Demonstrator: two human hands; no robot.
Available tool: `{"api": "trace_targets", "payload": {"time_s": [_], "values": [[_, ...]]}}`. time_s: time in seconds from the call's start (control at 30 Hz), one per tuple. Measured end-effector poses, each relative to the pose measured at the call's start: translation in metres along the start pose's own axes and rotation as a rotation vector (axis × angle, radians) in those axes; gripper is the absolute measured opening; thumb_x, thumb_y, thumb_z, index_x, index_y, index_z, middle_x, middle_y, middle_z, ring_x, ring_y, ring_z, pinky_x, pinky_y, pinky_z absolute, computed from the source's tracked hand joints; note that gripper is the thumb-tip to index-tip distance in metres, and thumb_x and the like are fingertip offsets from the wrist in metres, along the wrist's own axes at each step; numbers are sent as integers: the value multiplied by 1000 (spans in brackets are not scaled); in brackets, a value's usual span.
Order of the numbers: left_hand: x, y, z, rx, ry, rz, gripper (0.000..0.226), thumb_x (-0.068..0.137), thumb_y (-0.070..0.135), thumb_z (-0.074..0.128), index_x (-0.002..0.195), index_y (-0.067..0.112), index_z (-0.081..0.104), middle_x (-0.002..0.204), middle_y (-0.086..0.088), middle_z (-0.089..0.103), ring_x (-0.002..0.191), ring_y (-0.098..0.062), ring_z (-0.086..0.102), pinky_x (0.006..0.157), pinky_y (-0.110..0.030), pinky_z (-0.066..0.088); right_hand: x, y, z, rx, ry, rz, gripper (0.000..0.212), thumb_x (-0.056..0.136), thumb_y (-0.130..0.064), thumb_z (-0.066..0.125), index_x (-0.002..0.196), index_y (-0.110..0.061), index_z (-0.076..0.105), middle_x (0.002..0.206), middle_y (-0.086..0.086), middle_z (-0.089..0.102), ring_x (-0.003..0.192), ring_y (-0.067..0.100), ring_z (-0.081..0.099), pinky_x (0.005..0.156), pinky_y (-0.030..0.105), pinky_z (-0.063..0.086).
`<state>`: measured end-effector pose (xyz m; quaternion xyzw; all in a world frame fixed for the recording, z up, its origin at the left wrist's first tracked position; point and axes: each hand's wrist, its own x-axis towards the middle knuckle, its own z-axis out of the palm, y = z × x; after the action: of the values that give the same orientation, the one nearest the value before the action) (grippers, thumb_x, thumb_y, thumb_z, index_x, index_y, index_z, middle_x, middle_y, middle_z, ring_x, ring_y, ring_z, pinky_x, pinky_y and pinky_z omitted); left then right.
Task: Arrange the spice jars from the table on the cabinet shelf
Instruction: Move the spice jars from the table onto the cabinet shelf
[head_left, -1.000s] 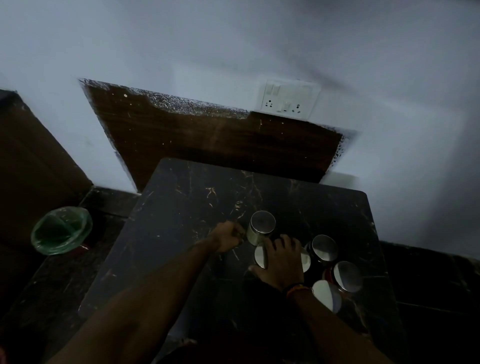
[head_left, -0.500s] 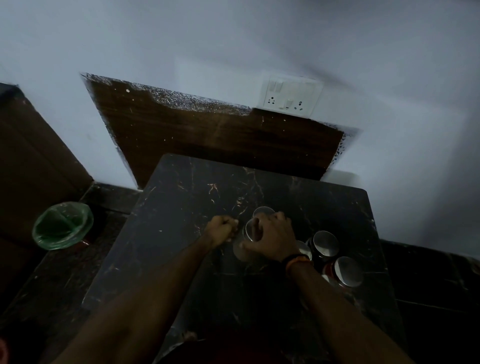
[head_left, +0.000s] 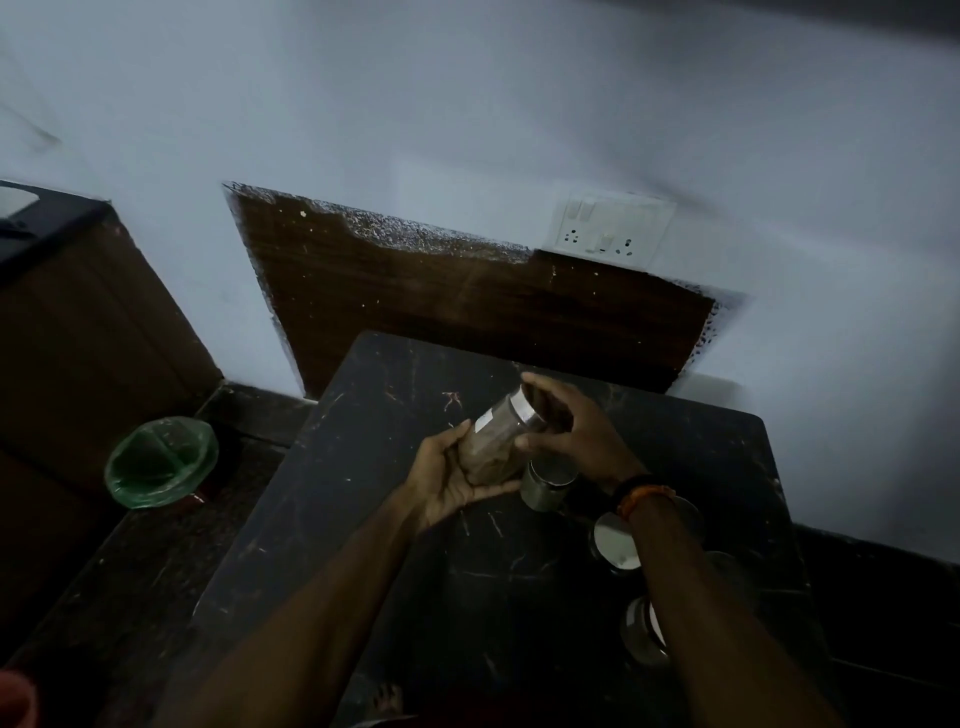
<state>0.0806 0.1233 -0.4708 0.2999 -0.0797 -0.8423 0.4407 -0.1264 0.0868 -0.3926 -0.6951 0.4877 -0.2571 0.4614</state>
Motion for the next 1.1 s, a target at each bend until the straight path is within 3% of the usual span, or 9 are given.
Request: {"api": "trace_targets", "payload": {"time_s": [0.2, 0.27, 0.4, 0.47, 0.53, 0.63, 0.9, 1.03, 1.1], "values": [[-1, 5, 20, 28, -38, 166, 55, 86, 15, 68, 137, 2, 51, 141, -31, 50, 124, -52, 55, 101, -73, 40, 3, -3, 2, 240, 149, 4, 60, 90, -26, 70, 145, -32, 45, 148, 2, 44, 129, 19, 50, 102, 43, 51], [-3, 7, 28, 104, -47, 204, 59, 80, 12, 74, 134, 5, 51, 141, -30, 49, 124, -49, 57, 101, -69, 44, 4, -4, 2, 318, 207, 26, 57, 92, -29, 66, 145, -31, 44, 145, 3, 46, 125, 21, 53, 101, 45, 51], [-5, 7, 44, 237, -43, 277, 65, 76, 4, 77, 135, 4, 49, 134, -25, 59, 120, -42, 62, 94, -57, 53, 7, -10, 1, 482, 270, 58, 64, 88, -47, 65, 146, -34, 41, 136, -1, 54, 113, 17, 62, 87, 36, 55], [-5, 7, 51, 288, -23, 305, 66, 76, -4, 75, 135, 4, 49, 131, -25, 60, 118, -40, 64, 93, -53, 55, 9, -13, -1, 526, 272, 76, 69, 82, -54, 64, 145, -35, 42, 131, -2, 57, 111, 20, 64, 86, 40, 57], [-7, 6, 58, 354, -17, 331, 67, 73, -7, 76, 133, 6, 50, 130, -25, 59, 116, -40, 65, 93, -52, 56, 11, -16, -4, 558, 272, 72, 68, 81, -53, 65, 143, -34, 44, 130, 0, 57, 112, 23, 64, 91, 45, 56], [-9, 8, 68, 461, -40, 337, 69, 71, -9, 77, 133, 9, 51, 134, -25, 56, 115, -39, 65, 92, -51, 56, 12, -21, -8, 605, 261, 56, 64, 84, -48, 64, 142, -27, 48, 134, 4, 57, 115, 25, 63, 92, 43, 54], [-13, 24, 88, 649, -116, 339, 78, 68, -3, 84, 136, 17, 51, 133, -22, 58, 115, -40, 65, 94, -62, 53, 7, -40, -15, 634, 277, -12, 41, 95, -42, 57, 125, -15, 62, 120, 13, 67, 106, 30, 68, 79, 35, 57], [-17, 32, 99, 743, -109, 358, 80, 63, 6, 89, 134, 17, 54, 130, -20, 60, 110, -36, 69, 81, -48, 60, 4, -48, -18, 726, 287, -17, 40, 89, -39, 61, 119, -12, 65, 110, 10, 72, 97, 26, 71, 73, 31, 58], [-20, 37, 104, 783, -117, 354, 78, 66, 3, 87, 134, 17, 53, 130, -20, 59, 110, -36, 69, 82, -48, 60, 2, -50, -20, 775, 296, -28, 40, 87, -37, 62, 119, -11, 65, 107, 9, 73, 95, 23, 72, 71, 30, 59]]}}
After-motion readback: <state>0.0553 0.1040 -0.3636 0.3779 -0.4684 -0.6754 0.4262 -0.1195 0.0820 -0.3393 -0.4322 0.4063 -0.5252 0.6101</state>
